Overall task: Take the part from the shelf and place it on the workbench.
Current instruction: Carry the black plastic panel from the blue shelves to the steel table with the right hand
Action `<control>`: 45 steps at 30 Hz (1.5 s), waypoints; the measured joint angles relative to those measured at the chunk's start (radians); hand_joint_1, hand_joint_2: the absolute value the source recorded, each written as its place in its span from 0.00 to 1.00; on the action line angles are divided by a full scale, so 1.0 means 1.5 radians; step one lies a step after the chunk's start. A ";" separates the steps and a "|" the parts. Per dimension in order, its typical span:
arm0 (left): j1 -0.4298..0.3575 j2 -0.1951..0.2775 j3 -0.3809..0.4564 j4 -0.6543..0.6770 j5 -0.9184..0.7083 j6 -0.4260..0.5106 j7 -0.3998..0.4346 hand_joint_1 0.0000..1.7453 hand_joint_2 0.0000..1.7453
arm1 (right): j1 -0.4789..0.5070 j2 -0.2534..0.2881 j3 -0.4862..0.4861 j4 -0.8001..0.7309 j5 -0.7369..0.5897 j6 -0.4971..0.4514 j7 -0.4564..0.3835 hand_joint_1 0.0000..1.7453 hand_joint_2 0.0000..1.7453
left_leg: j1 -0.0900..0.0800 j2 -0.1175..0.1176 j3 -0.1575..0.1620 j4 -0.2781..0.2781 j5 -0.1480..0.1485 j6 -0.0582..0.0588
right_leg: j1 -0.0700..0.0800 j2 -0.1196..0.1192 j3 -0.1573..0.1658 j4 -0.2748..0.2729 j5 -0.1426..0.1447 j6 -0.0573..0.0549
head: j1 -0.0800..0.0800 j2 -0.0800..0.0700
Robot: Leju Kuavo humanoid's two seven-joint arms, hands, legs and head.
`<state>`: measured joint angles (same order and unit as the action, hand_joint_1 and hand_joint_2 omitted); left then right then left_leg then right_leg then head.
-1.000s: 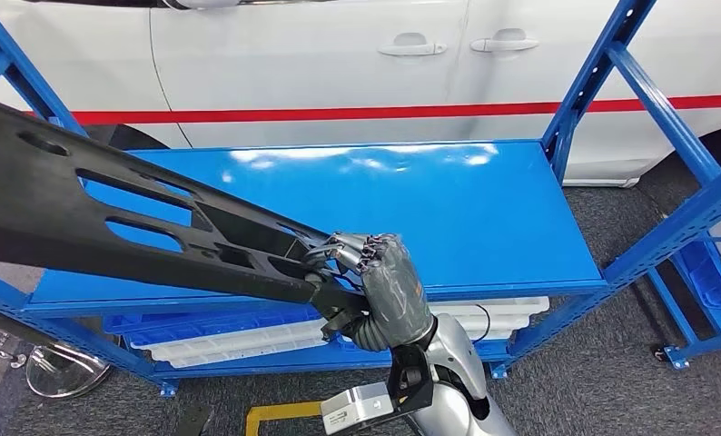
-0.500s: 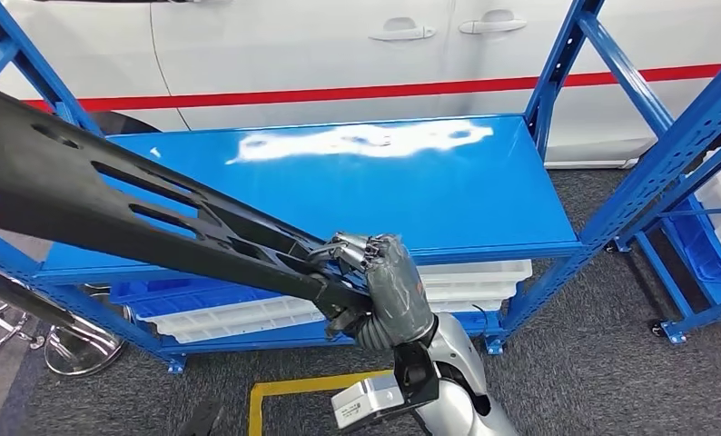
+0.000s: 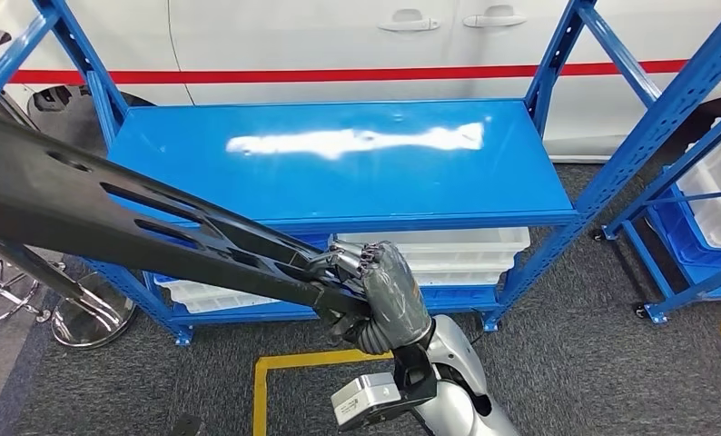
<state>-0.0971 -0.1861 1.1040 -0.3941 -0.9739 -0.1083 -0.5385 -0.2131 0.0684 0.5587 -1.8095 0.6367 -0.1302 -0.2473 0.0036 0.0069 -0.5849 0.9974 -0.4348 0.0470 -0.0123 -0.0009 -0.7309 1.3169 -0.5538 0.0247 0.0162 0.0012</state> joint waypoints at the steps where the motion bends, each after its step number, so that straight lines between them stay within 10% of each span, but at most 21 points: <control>1: 0.000 0.000 0.000 0.000 0.000 0.001 -0.001 0.00 1.00 | 0.000 -0.001 0.000 0.001 0.000 0.000 0.000 1.00 1.00 | -0.001 0.000 -0.011 0.003 0.007 -0.001 | 0.000 0.000 0.023 -0.015 0.017 -0.002 | 0.000 0.000; 4: 0.001 0.001 0.000 0.001 0.000 0.001 -0.005 0.00 1.00 | -0.001 -0.002 0.001 0.001 0.000 -0.001 0.001 1.00 1.00 | -0.003 -0.001 -0.034 0.010 0.022 -0.008 | 0.005 0.000 0.132 -0.148 0.025 -0.013 | 0.000 0.000; 6: 0.001 0.001 -0.001 0.002 0.000 0.000 -0.012 0.00 1.00 | -0.002 -0.002 0.001 0.001 0.000 -0.001 0.001 1.00 1.00 | -0.002 -0.001 -0.039 0.010 0.032 -0.017 | 0.010 -0.001 0.165 -0.203 0.010 -0.019 | 0.000 0.000; 9: 0.001 0.003 -0.001 0.004 -0.001 0.000 -0.020 0.00 1.00 | -0.002 -0.003 0.002 0.001 0.001 -0.002 0.001 1.00 1.00 | 0.000 -0.001 -0.046 0.015 0.030 -0.029 | 0.008 -0.003 0.157 -0.214 0.026 -0.033 | 0.000 0.000; 13: 0.002 0.004 -0.002 0.006 -0.003 0.001 -0.023 0.00 1.00 | -0.001 -0.003 0.003 0.002 0.002 -0.002 0.002 1.00 1.00 | 0.006 -0.003 -0.094 0.156 -0.073 -0.042 | 0.005 -0.006 0.132 -0.216 0.049 -0.044 | 0.000 0.000; 15: 0.002 0.004 -0.002 0.006 -0.003 0.001 -0.023 0.00 1.00 | 0.001 -0.003 0.004 0.003 0.002 -0.002 0.002 1.00 1.00 | 0.008 -0.003 -0.093 0.195 -0.079 -0.046 | 0.005 -0.006 0.118 -0.212 0.058 -0.041 | 0.000 0.000; 20: 0.002 0.005 -0.002 0.007 -0.003 0.003 -0.023 0.00 1.00 | 0.002 -0.004 0.005 0.003 0.003 -0.002 0.003 1.00 1.00 | 0.009 -0.004 0.035 0.014 -0.032 -0.042 | 0.006 -0.007 0.097 -0.199 0.068 -0.029 | 0.000 0.000; 24: 0.003 0.006 -0.002 0.008 -0.001 0.004 -0.022 0.00 1.00 | 0.001 -0.004 0.006 0.005 0.002 -0.002 0.003 1.00 1.00 | 0.008 -0.004 0.033 -0.001 -0.026 -0.023 | 0.005 -0.005 0.088 -0.190 0.067 -0.012 | 0.000 0.000; 28: 0.004 0.006 -0.002 0.008 -0.001 0.005 -0.022 0.00 1.00 | 0.002 -0.005 0.006 0.009 0.001 -0.002 0.002 1.00 1.00 | 0.009 -0.002 0.022 -0.003 -0.014 -0.008 | 0.003 -0.002 0.032 -0.057 -0.014 -0.004 | 0.000 0.000; 30: 0.005 0.007 -0.002 0.009 -0.001 0.005 -0.022 0.00 1.00 | 0.004 -0.007 0.006 0.012 0.000 -0.002 0.002 1.00 1.00 | 0.008 -0.002 0.015 -0.001 -0.011 -0.008 | 0.003 -0.002 0.018 -0.014 -0.024 -0.003 | 0.000 0.000; 35: 0.006 0.006 -0.002 0.011 -0.001 0.005 -0.023 0.00 1.00 | 0.004 -0.009 0.006 0.014 -0.001 -0.003 0.001 1.00 1.00 | 0.004 -0.003 0.005 0.008 -0.008 -0.014 | 0.008 -0.002 0.110 -0.180 0.051 -0.020 | 0.000 0.000; 39: 0.007 0.008 -0.002 0.012 0.000 0.005 -0.023 0.00 1.00 | 0.005 -0.009 0.007 0.014 -0.001 -0.003 0.001 1.00 1.00 | 0.003 -0.003 -0.006 0.014 -0.008 -0.029 | 0.008 -0.002 0.107 -0.198 0.058 -0.029 | 0.000 0.000; 45: 0.010 0.009 -0.002 0.013 0.000 0.005 -0.023 0.00 1.00 | 0.005 -0.008 0.011 0.017 -0.002 -0.007 0.000 1.00 1.00 | 0.007 -0.004 -0.072 0.191 -0.106 -0.046 | 0.005 -0.007 0.090 -0.198 0.072 -0.041 | 0.000 0.000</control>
<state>-0.0819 -0.1721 1.1017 -0.3745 -0.9739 -0.1015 -0.5726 -0.2064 0.0561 0.5754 -1.7845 0.6333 -0.1408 -0.2469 0.0148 0.0012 -0.6922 1.2834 -0.5943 -0.0221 -0.0045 -0.0121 -0.5962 1.0203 -0.4460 -0.0364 0.0157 0.0011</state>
